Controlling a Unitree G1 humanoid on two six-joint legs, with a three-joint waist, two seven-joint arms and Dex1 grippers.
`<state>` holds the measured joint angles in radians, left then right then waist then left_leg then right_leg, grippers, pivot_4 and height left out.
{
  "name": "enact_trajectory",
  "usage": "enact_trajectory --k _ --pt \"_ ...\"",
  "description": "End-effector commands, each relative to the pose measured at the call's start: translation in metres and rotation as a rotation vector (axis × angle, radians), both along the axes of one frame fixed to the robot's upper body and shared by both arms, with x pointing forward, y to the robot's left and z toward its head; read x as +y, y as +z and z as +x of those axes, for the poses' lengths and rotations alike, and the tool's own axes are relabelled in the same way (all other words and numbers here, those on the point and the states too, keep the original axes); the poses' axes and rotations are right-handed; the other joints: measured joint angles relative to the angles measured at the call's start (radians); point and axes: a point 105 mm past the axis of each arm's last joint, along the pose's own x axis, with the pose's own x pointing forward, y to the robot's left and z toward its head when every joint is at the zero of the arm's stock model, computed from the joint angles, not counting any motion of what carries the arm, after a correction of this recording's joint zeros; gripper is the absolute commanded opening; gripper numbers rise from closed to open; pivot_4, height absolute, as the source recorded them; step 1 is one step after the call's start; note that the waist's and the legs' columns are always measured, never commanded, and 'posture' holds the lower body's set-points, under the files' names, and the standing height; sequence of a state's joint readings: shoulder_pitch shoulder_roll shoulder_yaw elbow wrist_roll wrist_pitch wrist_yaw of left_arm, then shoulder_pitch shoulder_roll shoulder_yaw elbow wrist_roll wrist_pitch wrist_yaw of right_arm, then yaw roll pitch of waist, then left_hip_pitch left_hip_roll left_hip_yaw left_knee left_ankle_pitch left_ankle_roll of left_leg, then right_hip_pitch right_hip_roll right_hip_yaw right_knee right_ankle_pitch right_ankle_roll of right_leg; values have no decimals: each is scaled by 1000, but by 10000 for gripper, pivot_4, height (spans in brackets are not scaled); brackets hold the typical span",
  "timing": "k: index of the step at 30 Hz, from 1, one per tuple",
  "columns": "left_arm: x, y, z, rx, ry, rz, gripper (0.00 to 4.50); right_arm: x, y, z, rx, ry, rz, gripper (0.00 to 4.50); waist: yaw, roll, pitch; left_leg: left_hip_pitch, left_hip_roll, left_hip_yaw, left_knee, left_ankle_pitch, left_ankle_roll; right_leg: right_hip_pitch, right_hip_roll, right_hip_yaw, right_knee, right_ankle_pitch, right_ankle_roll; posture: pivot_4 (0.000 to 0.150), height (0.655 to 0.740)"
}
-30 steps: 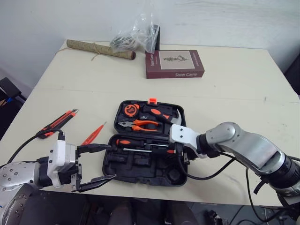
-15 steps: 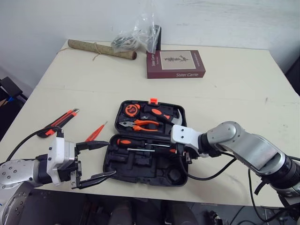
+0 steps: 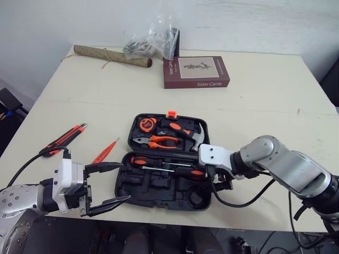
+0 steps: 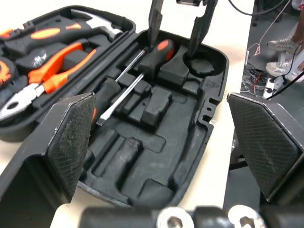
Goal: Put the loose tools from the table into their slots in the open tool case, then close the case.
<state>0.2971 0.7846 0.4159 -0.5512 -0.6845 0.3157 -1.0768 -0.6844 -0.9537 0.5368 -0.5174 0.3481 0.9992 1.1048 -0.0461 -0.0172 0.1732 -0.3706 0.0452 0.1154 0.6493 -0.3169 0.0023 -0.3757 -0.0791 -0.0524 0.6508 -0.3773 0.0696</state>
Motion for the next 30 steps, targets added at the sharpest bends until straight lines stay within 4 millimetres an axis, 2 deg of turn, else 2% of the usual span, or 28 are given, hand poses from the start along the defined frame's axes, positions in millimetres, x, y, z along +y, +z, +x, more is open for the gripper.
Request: enact_trajectory --k 1,5,6,8,13,14,17,24,30 --pt "-2 9 -3 -51 0 -11 45000 -1 21 2 -34 48 88 36949 -1 0 0 0 0 0 0 0 0 0 0 0 0 0 0 1500 7400" --pt "0 9 -2 -59 13 -7 45000 13 29 2 -81 152 327 36949 -3 -1 0 0 0 0 0 0 0 1 1 0 -1 0 0 1500 7400" --pt "0 9 -1 -61 14 -6 45000 18 30 1 -94 183 407 34539 -4 -2 0 0 0 0 0 0 0 1 1 0 -1 0 0 1500 7400" --pt "1 9 0 -67 14 -4 45000 22 29 1 -135 217 503 28415 -5 -1 0 0 0 0 0 0 0 1 1 0 -1 0 0 1500 7400" --pt "-1 12 3 -81 -2 1 45000 34 4 13 -204 175 569 3572 -5 -1 0 0 0 0 2 0 0 1 1 0 1 0 0 1500 7400" --pt "-1 12 4 -82 -3 1 45000 35 0 14 -210 176 569 315 -5 -1 0 0 0 0 2 0 0 1 1 0 2 0 0 1500 7400" --pt "-1 13 5 -85 -6 3 45000 39 -7 21 -219 125 604 315 -6 -1 0 0 0 0 2 0 0 1 1 0 2 0 0 1500 7400" --pt "0 12 6 -88 11 20 45000 29 -49 19 -182 150 454 315 -7 -1 0 1 0 0 2 0 0 1 1 0 2 0 0 1500 7400" --pt "-1 10 4 -77 15 16 45000 24 -74 18 -164 151 335 315 -7 -4 -3 4 0 0 2 0 0 3 1 0 2 0 0 1500 7400"
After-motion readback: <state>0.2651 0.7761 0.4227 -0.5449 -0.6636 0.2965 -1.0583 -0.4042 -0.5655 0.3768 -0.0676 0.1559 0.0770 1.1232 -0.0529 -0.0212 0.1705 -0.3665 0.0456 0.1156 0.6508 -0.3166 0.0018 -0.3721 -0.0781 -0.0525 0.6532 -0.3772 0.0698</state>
